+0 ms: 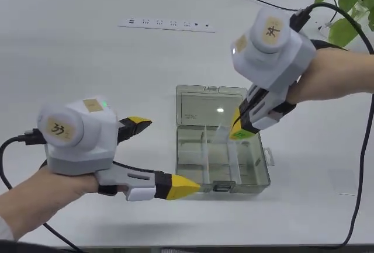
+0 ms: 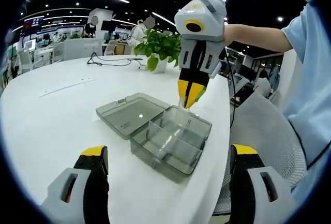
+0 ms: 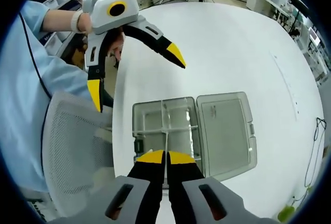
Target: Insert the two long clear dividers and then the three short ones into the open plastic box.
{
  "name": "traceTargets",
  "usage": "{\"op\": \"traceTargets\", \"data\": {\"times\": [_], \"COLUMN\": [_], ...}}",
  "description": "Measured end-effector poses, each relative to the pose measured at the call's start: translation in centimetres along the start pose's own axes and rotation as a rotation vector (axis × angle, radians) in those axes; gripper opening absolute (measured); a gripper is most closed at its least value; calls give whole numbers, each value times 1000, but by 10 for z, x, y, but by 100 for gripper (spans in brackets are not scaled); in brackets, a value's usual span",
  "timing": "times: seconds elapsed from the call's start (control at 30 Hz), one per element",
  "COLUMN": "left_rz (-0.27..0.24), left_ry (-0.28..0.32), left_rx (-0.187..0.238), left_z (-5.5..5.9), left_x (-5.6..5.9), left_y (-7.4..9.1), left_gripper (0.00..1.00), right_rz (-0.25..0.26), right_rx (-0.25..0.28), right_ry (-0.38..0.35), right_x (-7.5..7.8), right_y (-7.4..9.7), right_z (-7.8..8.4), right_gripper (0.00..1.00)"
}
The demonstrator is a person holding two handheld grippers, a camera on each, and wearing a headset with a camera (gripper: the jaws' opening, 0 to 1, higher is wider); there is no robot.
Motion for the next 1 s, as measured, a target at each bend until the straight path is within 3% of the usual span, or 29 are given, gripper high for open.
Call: {"op": "traceTargets", "data": {"times": [0.47,1.0], "left_rz": [-6,5], "left_ry": [32,39], "left_rx": [3,-1], "left_z": [6,8], "left_x": [-1,2], "left_y": [5,2], "left_gripper": [94,91], "right_rz": [-3,20], "right_rx": [-4,16], "right_ry": [-1,71], "right_x": [-1,-5], "right_y": [-8,-10], "right_z": [2,4], "right_gripper": [2,2]}}
Point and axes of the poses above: the centre of the closed fingertips' face, and the gripper's own axes: y roughly backward along the fingers, x roughly to its right, z roughly out of its underside, the point moved 9 cm from there along y, roughly backward along the fingers, and after that the axes turned 9 degrees about -x, right-handed, at the moved point
